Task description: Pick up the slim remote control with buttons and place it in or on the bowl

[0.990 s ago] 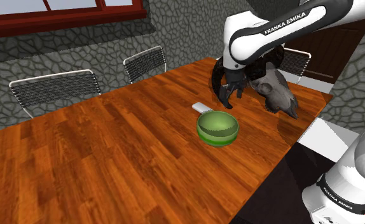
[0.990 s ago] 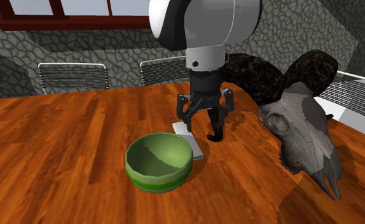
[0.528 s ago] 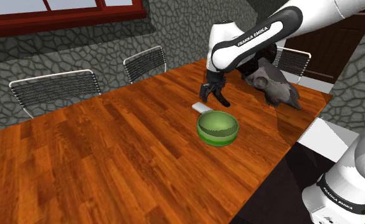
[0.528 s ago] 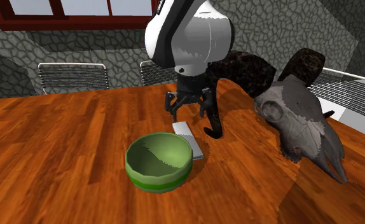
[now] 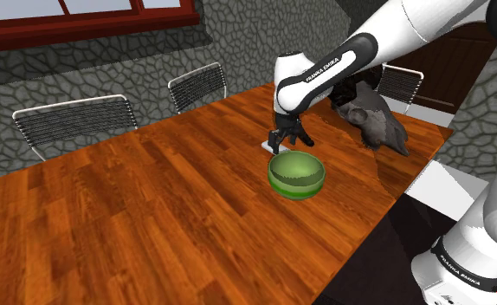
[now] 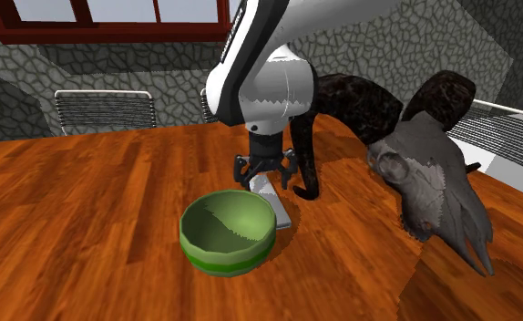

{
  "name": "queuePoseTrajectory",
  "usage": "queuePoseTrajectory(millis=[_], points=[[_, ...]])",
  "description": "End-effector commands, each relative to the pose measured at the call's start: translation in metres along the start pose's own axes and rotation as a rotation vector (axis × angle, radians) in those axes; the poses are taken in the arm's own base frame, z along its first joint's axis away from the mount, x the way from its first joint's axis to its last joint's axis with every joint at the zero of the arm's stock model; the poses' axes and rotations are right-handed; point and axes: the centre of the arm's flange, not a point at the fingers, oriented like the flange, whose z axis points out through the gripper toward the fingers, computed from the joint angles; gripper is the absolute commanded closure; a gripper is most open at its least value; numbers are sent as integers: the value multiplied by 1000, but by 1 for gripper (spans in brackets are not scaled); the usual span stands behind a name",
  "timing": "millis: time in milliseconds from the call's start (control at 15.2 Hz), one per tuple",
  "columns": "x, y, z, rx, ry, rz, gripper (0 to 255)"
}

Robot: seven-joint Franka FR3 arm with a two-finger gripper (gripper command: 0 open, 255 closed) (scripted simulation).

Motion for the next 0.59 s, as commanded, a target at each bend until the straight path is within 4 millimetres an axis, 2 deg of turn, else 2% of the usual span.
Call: queuePoseTrajectory(millis=[0,66,528], points=[[0,1,12,0,-1,2,0],[0,1,20,0,-1,2,0],[0,1,20,0,-1,2,0]])
